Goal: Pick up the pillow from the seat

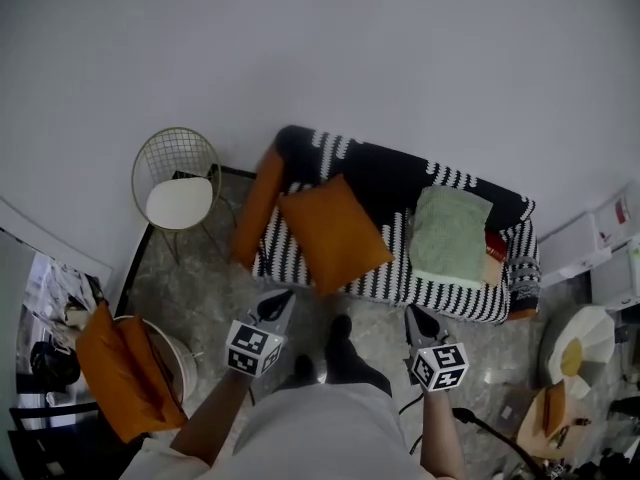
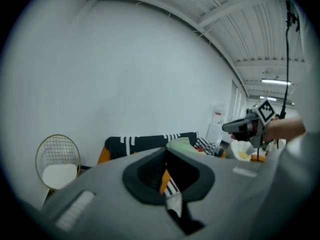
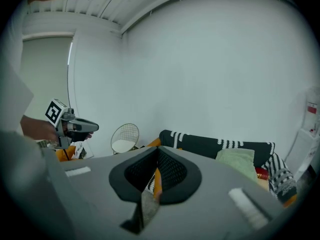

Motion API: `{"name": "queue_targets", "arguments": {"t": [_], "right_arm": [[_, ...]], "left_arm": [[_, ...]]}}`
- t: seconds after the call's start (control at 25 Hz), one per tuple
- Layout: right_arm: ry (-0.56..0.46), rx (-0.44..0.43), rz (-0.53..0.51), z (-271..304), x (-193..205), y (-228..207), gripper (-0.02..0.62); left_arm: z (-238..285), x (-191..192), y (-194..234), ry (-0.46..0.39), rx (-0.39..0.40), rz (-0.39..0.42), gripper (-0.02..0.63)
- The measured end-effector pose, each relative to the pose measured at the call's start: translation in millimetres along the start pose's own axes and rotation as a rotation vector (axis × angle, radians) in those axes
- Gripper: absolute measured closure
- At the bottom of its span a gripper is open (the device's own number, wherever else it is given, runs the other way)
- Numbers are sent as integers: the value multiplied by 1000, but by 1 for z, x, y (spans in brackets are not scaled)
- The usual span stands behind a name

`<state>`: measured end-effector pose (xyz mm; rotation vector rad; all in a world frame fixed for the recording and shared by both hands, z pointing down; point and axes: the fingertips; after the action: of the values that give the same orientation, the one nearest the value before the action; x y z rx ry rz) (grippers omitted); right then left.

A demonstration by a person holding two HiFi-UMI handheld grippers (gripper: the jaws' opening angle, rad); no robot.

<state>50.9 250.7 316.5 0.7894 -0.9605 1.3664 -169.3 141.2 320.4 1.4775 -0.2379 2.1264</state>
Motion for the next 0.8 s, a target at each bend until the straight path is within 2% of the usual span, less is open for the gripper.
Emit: {"name": "queue_targets", "arguments": {"t": [0.36,0.8], "right_arm": [[5,-62,13,55,-12,-23,591],[62,-129,-1,135,-25,-91,591]], "left_arm": [[33,-13,29,24,-60,-15,606],[118,-29,57,66,-99,-34,606]]}}
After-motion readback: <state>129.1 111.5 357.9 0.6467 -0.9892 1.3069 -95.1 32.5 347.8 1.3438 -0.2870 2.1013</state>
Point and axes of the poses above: the fingertips, and each gripper's own axes: z forward along the fingers, y to its left, x out of its underside, and after that the axes turned 2 degrees about -z, right-handed
